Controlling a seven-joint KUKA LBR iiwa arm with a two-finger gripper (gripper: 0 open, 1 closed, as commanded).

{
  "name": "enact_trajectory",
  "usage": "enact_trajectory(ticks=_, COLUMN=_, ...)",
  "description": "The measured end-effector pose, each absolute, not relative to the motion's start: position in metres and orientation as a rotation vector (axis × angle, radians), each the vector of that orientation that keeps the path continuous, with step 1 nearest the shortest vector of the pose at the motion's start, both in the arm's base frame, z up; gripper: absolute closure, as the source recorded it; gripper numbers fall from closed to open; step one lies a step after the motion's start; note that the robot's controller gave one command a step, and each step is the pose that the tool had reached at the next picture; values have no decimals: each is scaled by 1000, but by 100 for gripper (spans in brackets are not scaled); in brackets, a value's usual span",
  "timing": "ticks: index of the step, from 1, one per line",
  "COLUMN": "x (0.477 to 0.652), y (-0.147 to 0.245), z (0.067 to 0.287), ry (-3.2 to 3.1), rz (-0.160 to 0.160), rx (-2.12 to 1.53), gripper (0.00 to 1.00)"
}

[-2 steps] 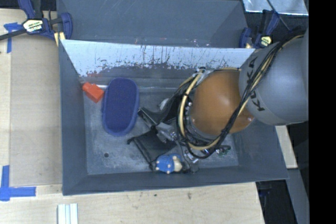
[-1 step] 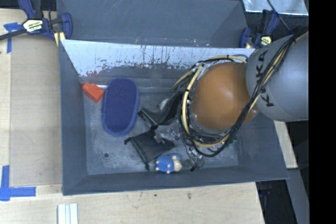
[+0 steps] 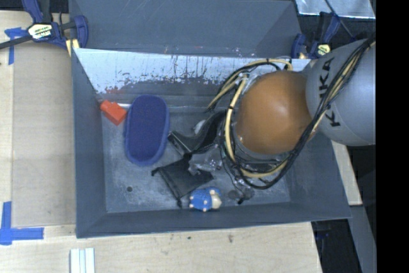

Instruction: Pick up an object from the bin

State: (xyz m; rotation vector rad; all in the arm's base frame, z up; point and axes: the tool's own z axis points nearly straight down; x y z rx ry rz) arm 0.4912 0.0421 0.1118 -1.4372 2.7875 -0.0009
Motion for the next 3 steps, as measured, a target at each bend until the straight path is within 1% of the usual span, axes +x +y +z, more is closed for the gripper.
enact_trajectory(ticks=1, x=498, y=43, z=71, ry=2633, rz=-1, rx=-1702, gripper=0)
enact_trajectory(ticks=2, x=499, y=43, z=71, ry=2634, rz=-1, rx=-1695, gripper=0)
enact_trajectory(ticks=3, x=499, y=43, z=72, ry=2632, rz=-2, rx=-1693, gripper=100)
